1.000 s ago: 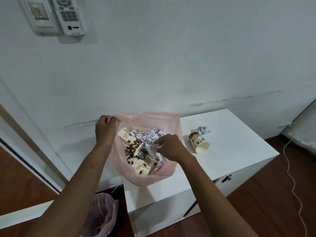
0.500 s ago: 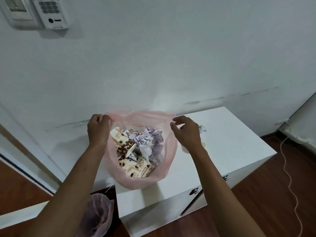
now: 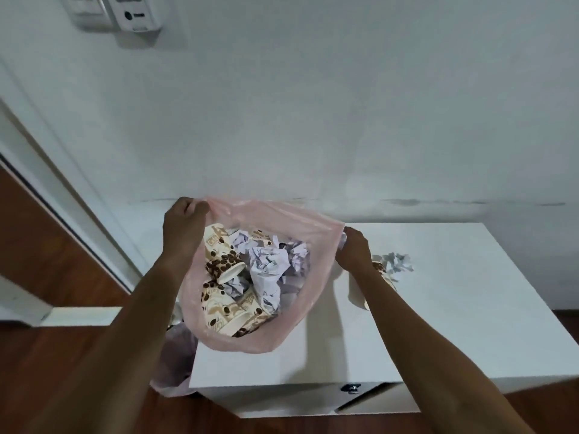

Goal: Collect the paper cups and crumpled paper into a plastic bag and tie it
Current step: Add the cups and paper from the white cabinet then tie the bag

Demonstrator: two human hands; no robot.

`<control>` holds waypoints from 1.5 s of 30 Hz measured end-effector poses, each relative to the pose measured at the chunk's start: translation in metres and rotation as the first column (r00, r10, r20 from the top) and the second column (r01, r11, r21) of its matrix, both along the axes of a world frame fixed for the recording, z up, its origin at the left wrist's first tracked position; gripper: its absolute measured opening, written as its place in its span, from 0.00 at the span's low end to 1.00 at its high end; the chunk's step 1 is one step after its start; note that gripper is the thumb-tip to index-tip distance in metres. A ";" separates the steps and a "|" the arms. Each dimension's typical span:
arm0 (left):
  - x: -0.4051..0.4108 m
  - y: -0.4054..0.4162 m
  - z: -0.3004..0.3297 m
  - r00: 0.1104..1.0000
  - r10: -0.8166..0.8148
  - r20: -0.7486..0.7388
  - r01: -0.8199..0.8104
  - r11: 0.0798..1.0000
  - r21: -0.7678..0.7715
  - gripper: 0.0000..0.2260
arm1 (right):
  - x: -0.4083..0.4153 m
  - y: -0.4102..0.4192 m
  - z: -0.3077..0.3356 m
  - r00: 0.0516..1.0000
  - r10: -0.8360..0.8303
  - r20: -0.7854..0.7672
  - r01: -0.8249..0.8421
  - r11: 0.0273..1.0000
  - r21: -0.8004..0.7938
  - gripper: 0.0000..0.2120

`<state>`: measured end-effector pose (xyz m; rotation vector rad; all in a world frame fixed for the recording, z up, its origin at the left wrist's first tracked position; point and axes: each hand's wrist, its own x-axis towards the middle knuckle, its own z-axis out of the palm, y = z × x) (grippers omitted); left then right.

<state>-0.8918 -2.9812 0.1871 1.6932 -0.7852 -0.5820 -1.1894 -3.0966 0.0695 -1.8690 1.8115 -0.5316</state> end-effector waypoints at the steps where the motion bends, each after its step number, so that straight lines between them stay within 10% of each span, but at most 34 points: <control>1: 0.001 0.001 0.000 1.000 0.009 0.008 -0.009 1.000 0.002 0.05 | 0.001 -0.009 -0.005 0.997 0.041 -0.058 -0.040 0.999 0.027 0.24; 11: 0.007 0.007 0.003 0.999 0.026 0.033 -0.026 1.000 0.000 0.06 | 0.010 -0.026 -0.021 0.976 0.041 -0.212 -0.029 0.998 0.062 0.14; 19: 0.014 0.001 0.012 0.998 0.018 0.054 -0.019 1.000 0.022 0.08 | 0.019 0.006 0.056 0.845 -0.199 0.496 0.264 0.962 -0.065 0.18; 25: 0.014 -0.006 0.014 0.999 -0.010 0.037 0.009 1.000 0.012 0.08 | 0.046 0.067 0.130 0.660 -0.012 0.751 0.257 0.943 -0.210 0.18; 37: -0.001 -0.007 0.008 0.996 -0.086 0.029 0.087 0.995 -0.040 0.06 | 0.118 0.089 0.106 0.838 0.546 -0.001 -0.511 0.785 -0.350 0.23; 45: -0.009 -0.014 0.006 0.997 -0.051 0.060 0.054 0.998 -0.042 0.06 | 0.087 0.100 0.112 0.895 0.446 -0.006 -0.394 0.783 -0.481 0.15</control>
